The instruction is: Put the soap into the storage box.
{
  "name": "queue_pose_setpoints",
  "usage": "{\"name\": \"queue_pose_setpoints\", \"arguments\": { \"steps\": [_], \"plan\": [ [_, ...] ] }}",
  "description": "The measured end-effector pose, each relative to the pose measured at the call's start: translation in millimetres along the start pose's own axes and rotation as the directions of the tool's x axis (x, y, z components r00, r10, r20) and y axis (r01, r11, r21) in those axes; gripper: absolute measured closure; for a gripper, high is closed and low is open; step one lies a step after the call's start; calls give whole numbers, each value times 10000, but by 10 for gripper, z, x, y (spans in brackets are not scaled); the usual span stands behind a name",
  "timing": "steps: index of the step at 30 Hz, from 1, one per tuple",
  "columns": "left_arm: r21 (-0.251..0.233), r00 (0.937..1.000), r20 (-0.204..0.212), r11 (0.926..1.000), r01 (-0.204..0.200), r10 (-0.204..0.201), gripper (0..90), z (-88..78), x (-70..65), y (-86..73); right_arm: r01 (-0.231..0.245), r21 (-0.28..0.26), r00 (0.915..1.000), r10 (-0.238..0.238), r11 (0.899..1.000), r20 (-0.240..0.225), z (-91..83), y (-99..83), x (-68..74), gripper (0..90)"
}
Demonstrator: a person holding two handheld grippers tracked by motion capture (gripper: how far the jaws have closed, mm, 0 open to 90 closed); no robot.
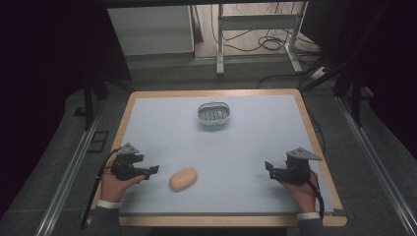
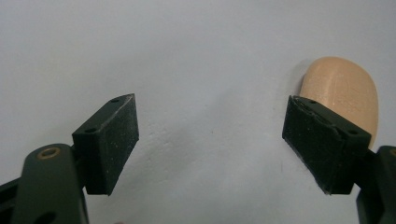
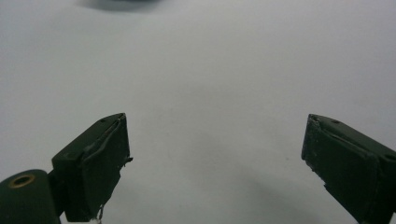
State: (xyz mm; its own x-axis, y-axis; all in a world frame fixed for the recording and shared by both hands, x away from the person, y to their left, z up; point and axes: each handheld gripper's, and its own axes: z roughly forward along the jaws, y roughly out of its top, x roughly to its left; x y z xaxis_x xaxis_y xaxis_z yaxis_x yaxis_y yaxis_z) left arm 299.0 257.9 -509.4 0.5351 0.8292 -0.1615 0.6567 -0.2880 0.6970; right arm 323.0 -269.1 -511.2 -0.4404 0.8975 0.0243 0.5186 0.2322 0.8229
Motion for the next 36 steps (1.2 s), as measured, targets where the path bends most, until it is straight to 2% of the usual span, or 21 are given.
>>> {"name": "queue_pose_setpoints", "arguments": {
  "steps": [3, 6, 8, 15, 17, 24, 28, 30, 36],
  "plan": [
    [24, 10000, -3, 10000, -6, 6, 189, -2, 3, 3, -26, -39, 9996, 25, 10000, -293, -13, -18, -13, 79],
    [31, 10000, -3, 10000, -11, 11, 189, -4, 16, 10, 22, -272, 9996, -30, 9996, -284, -30, -22, 6, 80],
    [-27, 10000, 10, 10000, -57, 57, 190, -17, 13, 16, -100, -366, 9989, 84, 9993, -454, -48, -16, 10, 81],
    [54, 9997, 159, 9998, -202, 201, 191, -32, 9, 18, -95, -422, 9997, 85, 9991, -240, -120, -8, 37, 114],
    [102, 9995, -33, 9995, -309, 309, 191, -42, -9, 18, -57, -365, 9998, 50, 9993, -181, -124, -2, 44, 120],
    [70, 9995, -66, 9995, -313, 313, 191, -50, -23, 22, 26, -84, 9998, -27, 10000, -213, -43, -31, 28, 124],
    [78, 9993, -170, 9994, -332, 333, 192, -59, -40, 37, 294, 105, 9996, -295, 9995, 12, -33, -66, 13, 124],
    [131, 9993, -204, 9994, -310, 312, 192, -50, -49, 43, 220, 185, 9997, -219, 9996, -57, -36, -90, 5, 124],
    [305, 9985, -272, 9984, -476, 485, 192, -33, -95, 92, 189, 90, 9998, -189, 9998, -66, -58, -83, -22, 124]
  ]
}}
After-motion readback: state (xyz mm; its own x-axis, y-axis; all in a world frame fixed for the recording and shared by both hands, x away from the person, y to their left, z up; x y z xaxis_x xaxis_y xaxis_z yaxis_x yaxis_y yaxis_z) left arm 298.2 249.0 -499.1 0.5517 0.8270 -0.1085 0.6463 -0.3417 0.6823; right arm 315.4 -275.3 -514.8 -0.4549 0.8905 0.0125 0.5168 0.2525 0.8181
